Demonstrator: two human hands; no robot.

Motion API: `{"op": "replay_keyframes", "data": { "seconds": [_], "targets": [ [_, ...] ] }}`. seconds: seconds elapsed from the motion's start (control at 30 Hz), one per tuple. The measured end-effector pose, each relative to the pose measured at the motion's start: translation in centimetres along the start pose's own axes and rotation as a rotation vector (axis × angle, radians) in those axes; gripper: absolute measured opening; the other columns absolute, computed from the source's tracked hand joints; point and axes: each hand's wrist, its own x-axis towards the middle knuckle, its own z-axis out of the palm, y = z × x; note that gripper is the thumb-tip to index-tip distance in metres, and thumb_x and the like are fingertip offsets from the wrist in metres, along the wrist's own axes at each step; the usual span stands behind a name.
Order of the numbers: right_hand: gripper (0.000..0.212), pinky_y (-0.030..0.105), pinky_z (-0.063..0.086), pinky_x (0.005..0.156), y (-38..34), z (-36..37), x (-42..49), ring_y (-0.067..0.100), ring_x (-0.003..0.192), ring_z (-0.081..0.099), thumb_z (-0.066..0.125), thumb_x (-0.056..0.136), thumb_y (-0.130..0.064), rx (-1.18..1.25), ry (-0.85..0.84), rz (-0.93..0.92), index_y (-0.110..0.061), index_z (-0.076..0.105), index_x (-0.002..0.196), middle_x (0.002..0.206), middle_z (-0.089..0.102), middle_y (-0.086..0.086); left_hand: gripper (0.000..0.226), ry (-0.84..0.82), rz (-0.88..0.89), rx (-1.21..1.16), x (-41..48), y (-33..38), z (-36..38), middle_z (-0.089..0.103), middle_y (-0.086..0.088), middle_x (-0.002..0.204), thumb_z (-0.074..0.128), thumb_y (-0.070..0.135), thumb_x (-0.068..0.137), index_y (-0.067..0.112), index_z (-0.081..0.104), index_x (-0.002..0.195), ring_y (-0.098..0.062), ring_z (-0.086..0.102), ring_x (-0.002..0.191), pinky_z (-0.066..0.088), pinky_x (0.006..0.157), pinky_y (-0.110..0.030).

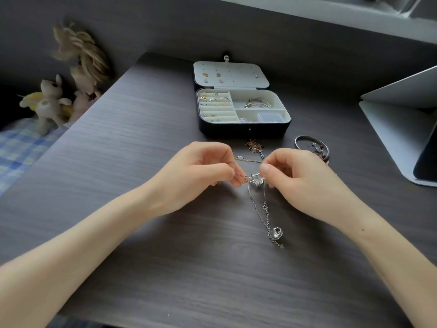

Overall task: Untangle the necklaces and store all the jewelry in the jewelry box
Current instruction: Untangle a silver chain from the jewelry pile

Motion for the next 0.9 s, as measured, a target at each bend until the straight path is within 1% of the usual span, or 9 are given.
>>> {"op": "replay_keyframes", "data": {
  "seconds": [0.07,0.2,0.3,0.43,0.53,0.6,0.67,0.77,0.9],
  "targets": [
    [0.018,0.027,0.039,0.063,0.1,0.4,0.3,0.005,0.062,0.05,0.053,0.092,-0.029,-0.079,0.049,-0.04,-0.024,0.056,0.075,0.065,0.058,-0.01,0.025,0.008,0.004,-0.039,0.0,0.2,0.0,0.073,-0.007,0.079,0.051,0.006,0.07,0.023,0.058,0.053,-0.011,0.065,0.073,0.042,0.063,-0.011],
    [0.013,0.018,0.029,0.055,0.3,0.8,0.7,0.004,0.059,0.044,0.055,0.089,-0.029,-0.241,0.141,-0.14,-0.023,0.058,0.077,0.058,0.047,-0.013,0.026,-0.012,0.011,-0.062,-0.2,0.5,0.1,0.072,-0.009,0.078,0.052,0.005,0.069,0.023,0.058,0.052,-0.006,0.063,0.07,0.044,0.066,-0.01],
    [0.011,0.025,0.027,0.057,0.7,0.9,0.8,0.008,0.061,0.043,0.061,0.086,-0.025,-0.295,0.181,-0.203,-0.02,0.063,0.076,0.063,0.052,-0.01,0.028,-0.03,0.006,-0.067,-0.2,0.6,0.2,0.072,-0.004,0.075,0.053,0.005,0.069,0.025,0.059,0.05,-0.003,0.063,0.071,0.044,0.067,-0.01],
    [0.013,0.012,0.028,0.057,0.7,0.8,0.8,0.002,0.06,0.043,0.06,0.085,-0.026,-0.279,0.166,-0.171,-0.02,0.063,0.074,0.063,0.049,-0.013,0.027,-0.025,0.002,-0.07,-0.2,0.7,0.2,0.072,-0.005,0.076,0.053,0.007,0.068,0.025,0.059,0.05,-0.004,0.063,0.072,0.044,0.068,-0.011],
    [0.015,0.021,0.029,0.056,0.5,0.6,0.7,0.006,0.062,0.044,0.058,0.086,-0.03,-0.28,0.105,-0.117,-0.024,0.058,0.072,0.061,0.048,-0.015,0.023,-0.019,-0.002,-0.073,-0.2,0.8,0.0,0.073,-0.005,0.077,0.056,0.008,0.065,0.024,0.061,0.051,-0.008,0.062,0.074,0.044,0.068,-0.013],
    [0.016,0.019,0.031,0.055,0.4,0.4,0.6,0.005,0.061,0.045,0.057,0.086,-0.03,-0.263,0.052,-0.091,-0.024,0.057,0.07,0.06,0.049,-0.014,0.017,-0.027,-0.011,-0.084,-0.2,1.0,-0.1,0.073,-0.004,0.077,0.057,0.01,0.063,0.023,0.06,0.051,-0.01,0.061,0.075,0.042,0.063,-0.015],
    [0.018,0.014,0.03,0.055,0.3,0.3,0.5,0.003,0.061,0.045,0.057,0.086,-0.03,-0.259,0.023,-0.085,-0.025,0.056,0.069,0.059,0.05,-0.013,0.02,-0.011,-0.023,-0.173,-0.2,1.1,-0.3,0.072,-0.01,0.078,0.052,0.006,0.064,0.021,0.057,0.051,-0.013,0.061,0.073,0.041,0.06,-0.017],
    [0.017,0.013,0.03,0.055,0.3,0.1,0.4,0.002,0.061,0.046,0.057,0.086,-0.032,-0.255,0.004,-0.088,-0.026,0.056,0.069,0.059,0.05,-0.014,0.017,-0.013,-0.031,-0.411,0.0,1.0,-0.5,0.068,-0.019,0.078,0.046,0.002,0.065,0.012,0.053,0.053,-0.024,0.066,0.077,0.052,0.068,-0.025],
    [0.024,0.015,0.03,0.054,0.1,-0.1,0.1,0.002,0.058,0.045,0.058,0.085,-0.031,-0.232,-0.012,-0.098,-0.031,0.05,0.062,0.056,0.047,-0.013,0.002,-0.045,-0.022,-0.619,0.1,0.8,-0.6,0.066,-0.019,0.079,0.053,0.006,0.06,0.008,0.053,0.058,-0.037,0.067,0.087,0.055,0.075,-0.038]
  ]
}}
